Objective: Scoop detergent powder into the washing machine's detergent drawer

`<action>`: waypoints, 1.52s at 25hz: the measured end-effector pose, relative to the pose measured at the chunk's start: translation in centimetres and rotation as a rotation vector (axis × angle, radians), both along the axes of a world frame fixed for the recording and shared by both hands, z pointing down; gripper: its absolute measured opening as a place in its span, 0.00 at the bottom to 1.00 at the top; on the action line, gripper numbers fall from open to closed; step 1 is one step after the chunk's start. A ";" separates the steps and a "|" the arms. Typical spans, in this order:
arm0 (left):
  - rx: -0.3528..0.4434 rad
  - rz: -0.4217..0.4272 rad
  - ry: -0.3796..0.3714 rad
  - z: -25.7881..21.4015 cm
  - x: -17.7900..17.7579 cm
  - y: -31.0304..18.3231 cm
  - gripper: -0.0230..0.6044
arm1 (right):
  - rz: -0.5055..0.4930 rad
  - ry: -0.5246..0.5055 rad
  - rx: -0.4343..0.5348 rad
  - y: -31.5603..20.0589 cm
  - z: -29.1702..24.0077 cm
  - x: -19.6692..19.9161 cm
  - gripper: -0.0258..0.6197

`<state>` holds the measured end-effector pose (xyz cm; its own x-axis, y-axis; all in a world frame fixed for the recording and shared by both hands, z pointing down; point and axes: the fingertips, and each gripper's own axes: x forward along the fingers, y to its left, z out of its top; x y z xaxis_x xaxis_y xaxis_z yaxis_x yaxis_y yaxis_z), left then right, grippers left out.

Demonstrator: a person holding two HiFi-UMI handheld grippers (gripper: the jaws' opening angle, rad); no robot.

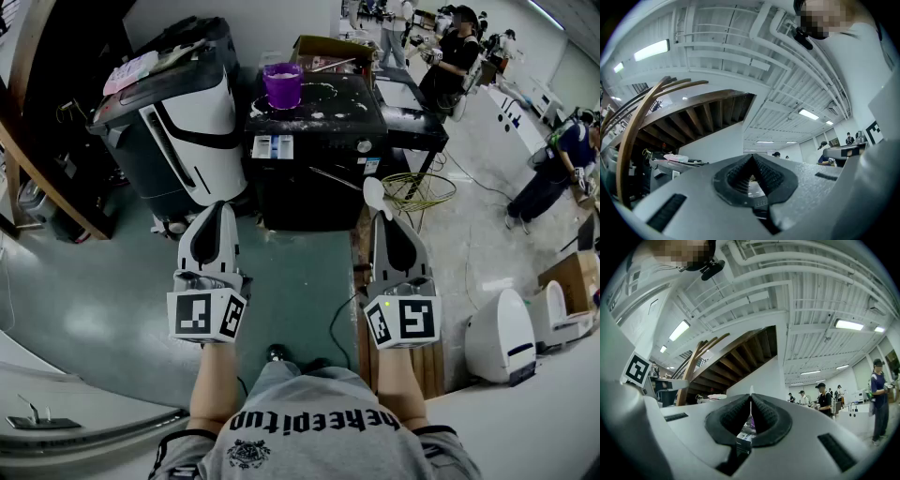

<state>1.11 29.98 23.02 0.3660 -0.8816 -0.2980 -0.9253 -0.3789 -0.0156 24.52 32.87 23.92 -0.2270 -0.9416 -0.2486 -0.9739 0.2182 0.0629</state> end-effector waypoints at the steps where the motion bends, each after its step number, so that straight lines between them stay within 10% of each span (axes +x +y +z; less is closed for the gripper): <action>1: 0.000 0.000 0.000 0.0 0.0 0.0 0.04 | -0.006 0.005 0.003 0.0 -0.1 -0.2 0.05; 38: 0.022 0.065 0.002 -0.1 -7.3 -7.8 0.04 | -0.005 -0.034 0.070 -7.3 -0.4 -9.2 0.05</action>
<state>-6.19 22.21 22.96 0.4220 -0.8490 -0.3180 -0.8987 -0.4380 -0.0232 15.32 25.52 23.55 -0.2221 -0.9203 -0.3220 -0.9746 0.2195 0.0449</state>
